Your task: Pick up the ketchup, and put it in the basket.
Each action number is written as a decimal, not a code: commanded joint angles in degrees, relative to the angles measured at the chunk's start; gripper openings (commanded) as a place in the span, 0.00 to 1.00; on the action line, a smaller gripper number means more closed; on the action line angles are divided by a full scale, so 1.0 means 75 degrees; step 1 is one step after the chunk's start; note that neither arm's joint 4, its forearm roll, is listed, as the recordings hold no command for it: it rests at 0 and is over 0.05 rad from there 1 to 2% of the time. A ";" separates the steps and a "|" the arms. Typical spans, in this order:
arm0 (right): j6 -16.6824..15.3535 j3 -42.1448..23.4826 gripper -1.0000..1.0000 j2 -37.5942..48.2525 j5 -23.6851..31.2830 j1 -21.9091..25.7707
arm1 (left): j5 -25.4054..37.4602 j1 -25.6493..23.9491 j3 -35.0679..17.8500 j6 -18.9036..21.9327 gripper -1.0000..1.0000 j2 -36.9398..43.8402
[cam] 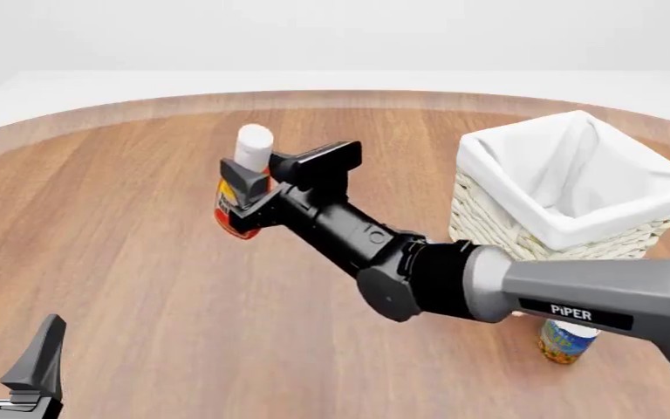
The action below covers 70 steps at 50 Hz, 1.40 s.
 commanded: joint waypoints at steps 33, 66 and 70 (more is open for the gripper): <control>-0.0447 0.1663 0.00 -0.1926 -0.0650 -0.1885 | 0.0000 0.0000 0.0000 0.0000 1.00 0.0000; -0.0596 0.2811 0.00 -0.3113 -0.1291 -0.3210 | 0.0000 0.0000 0.0000 0.0000 1.00 0.0000; -0.0602 0.2924 0.00 -0.3240 -0.1387 -0.3518 | 0.0000 0.0000 0.0000 0.0000 1.00 0.0000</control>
